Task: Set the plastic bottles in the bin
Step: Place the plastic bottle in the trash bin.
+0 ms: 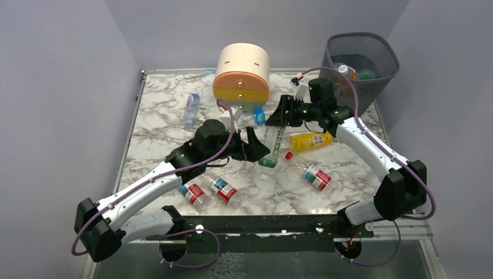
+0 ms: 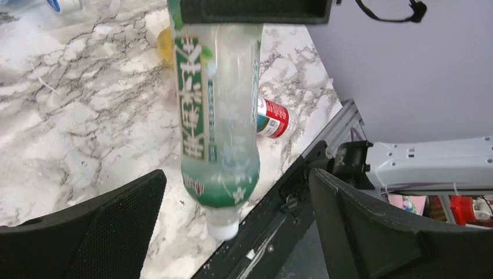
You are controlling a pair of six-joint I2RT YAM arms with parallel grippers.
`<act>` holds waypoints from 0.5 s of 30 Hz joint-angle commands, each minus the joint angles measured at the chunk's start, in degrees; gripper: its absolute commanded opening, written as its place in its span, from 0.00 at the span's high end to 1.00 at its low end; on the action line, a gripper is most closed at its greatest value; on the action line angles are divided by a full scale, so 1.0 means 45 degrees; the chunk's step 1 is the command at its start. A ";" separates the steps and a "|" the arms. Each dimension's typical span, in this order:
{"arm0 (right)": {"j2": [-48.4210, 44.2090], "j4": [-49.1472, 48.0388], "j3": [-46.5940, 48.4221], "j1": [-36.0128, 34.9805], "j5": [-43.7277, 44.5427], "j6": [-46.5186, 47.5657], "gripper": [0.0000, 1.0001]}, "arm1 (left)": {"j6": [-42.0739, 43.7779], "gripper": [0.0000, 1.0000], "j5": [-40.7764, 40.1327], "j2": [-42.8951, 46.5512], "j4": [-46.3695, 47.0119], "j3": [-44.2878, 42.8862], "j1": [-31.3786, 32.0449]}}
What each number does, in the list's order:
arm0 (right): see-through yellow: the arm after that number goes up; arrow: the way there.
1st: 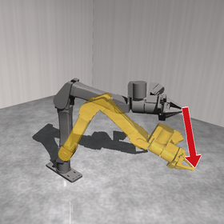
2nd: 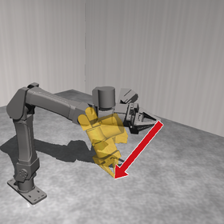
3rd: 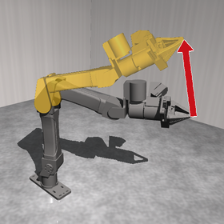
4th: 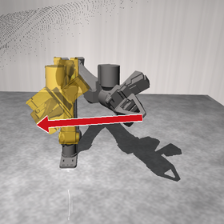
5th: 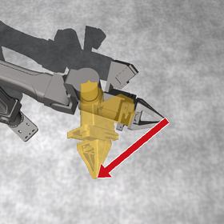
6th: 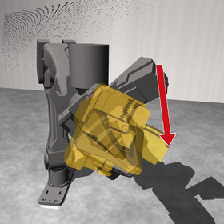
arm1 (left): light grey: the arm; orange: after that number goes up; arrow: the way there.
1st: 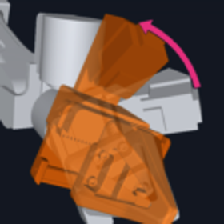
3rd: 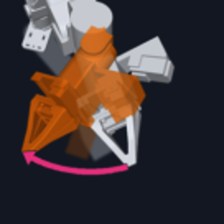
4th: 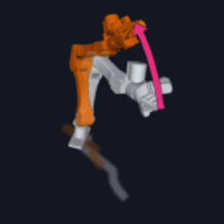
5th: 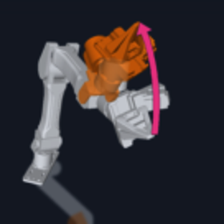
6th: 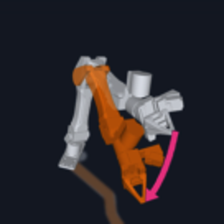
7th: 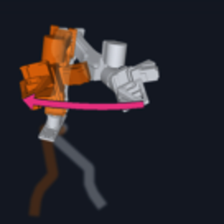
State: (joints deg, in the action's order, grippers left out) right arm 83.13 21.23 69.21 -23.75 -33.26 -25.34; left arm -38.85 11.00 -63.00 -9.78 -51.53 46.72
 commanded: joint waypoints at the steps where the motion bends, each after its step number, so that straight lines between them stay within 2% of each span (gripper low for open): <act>1: 0.0165 0.0901 0.0579 -0.0094 0.0723 0.0551 0.37 | -0.0400 0.01 0.0070 0.1601 -0.0428 0.1166 -0.0033; 7: 0.0627 0.1474 0.1293 -0.0094 0.1243 0.0811 0.37 | -0.0692 0.01 -0.0013 0.3396 -0.0605 0.2345 -0.0045; 15: 0.1358 0.2748 0.3740 -0.0076 0.2341 0.1187 0.37 | -0.0197 0.01 0.0069 0.4251 -0.1129 0.2159 -0.0048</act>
State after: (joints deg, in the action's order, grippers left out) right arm 88.14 29.98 79.42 -23.86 -26.85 -21.71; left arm -40.99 11.00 -45.30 -13.47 -40.88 46.72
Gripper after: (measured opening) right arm 0.681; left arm 0.989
